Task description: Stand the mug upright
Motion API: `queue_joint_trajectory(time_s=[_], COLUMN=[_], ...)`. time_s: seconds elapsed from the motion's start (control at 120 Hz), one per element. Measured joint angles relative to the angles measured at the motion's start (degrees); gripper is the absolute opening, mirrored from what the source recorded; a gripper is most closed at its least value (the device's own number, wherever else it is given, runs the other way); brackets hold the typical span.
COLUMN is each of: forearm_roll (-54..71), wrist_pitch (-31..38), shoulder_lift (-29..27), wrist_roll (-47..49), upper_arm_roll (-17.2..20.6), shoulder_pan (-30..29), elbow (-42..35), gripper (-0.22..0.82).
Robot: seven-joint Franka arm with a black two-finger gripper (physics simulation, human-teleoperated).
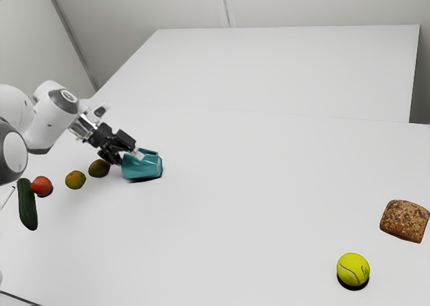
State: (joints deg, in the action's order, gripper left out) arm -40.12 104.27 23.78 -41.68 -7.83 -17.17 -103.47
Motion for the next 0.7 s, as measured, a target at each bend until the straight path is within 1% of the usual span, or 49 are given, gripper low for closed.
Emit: queue_joint_trajectory(time_s=[0.142, 0.275, 0.392, 0.475, 0.575, 0.7], forearm_roll=[-1.12, -1.45, -1.52, -1.5, -1.48, -1.41], wrist_pitch=[0.56, 0.84, 1.01, 1.09, 1.15, 1.18], shoulder_lift=[-1.38, -2.11, -2.16, -2.19, -2.19, -2.35], wrist_roll=[-0.56, -0.89, -0.87, -0.84, -0.78, -0.52], upper_arm_roll=[1.16, 2.78, 3.35, 3.42, 3.75, 3.94], shoulder_pan=[0.02, 0.05, 0.04, 0.04, 0.03, 0.03], elbow=[-0.8, -0.79, -0.79, -0.76, -0.64, -0.61], gripper=[0.39, 0.29, 0.09, -0.01, -0.08, -0.13])
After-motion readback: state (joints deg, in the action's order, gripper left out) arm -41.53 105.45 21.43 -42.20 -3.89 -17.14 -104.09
